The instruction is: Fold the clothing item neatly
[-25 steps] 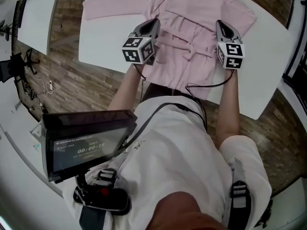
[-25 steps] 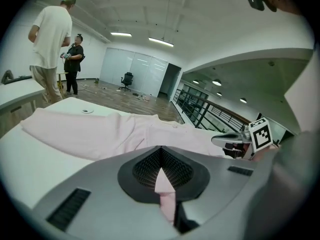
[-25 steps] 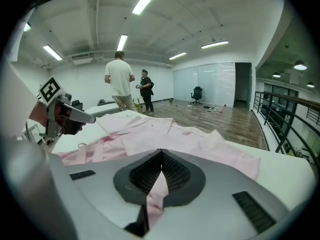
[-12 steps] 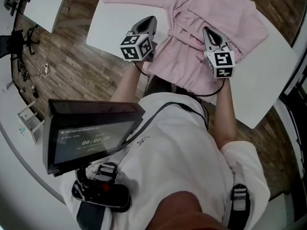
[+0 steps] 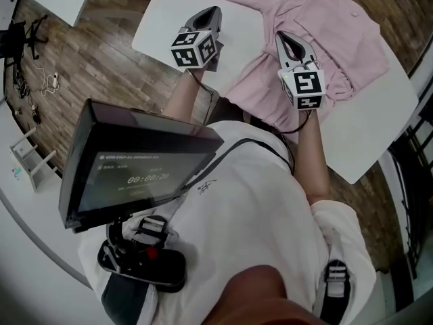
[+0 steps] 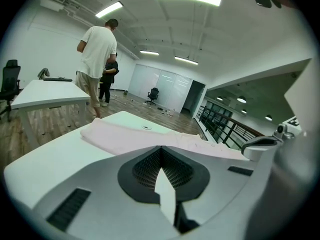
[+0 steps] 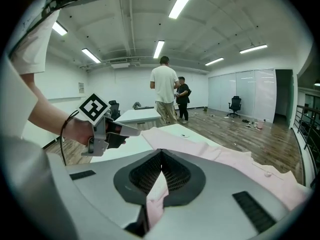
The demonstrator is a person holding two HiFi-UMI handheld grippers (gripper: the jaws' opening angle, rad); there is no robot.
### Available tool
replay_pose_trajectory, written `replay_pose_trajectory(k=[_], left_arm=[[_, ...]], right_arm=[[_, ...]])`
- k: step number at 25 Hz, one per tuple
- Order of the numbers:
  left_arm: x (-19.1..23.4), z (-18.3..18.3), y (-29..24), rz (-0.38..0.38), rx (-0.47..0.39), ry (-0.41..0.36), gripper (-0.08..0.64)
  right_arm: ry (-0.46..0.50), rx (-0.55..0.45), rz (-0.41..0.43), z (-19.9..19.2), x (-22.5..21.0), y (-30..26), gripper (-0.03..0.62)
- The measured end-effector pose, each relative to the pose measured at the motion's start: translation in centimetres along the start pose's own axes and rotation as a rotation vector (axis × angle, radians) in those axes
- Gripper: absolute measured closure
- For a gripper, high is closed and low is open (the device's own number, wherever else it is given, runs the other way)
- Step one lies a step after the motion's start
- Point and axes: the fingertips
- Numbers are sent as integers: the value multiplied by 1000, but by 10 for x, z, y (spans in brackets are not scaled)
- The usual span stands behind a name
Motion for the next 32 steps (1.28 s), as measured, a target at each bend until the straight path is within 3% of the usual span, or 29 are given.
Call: replay_pose_trajectory(k=[8,12,16,22,32], left_arm=[[80,6,-17,76,11,-28,561],[133,1,-26,177,54,-54,561],[171,4,-38,247,61,-22,535],[203,7,-53,297,77,-13,412],[226,-2,-70,340,157,25,404]], right_arm=[[-21,-14,70,6,45,-72,589],[-30,-17,109,10,62,-101,589],[-35,-8,119,8,65,-120,589],[-39,19,111,0,64,-133,589],[-53,36,99,-6,61,-143,589]])
Point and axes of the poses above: the fingertips, and each gripper's own axes: y backward along the fingers, x to its left, z out of its top, and after that the axes turned 14 degrees about -x, right-handed
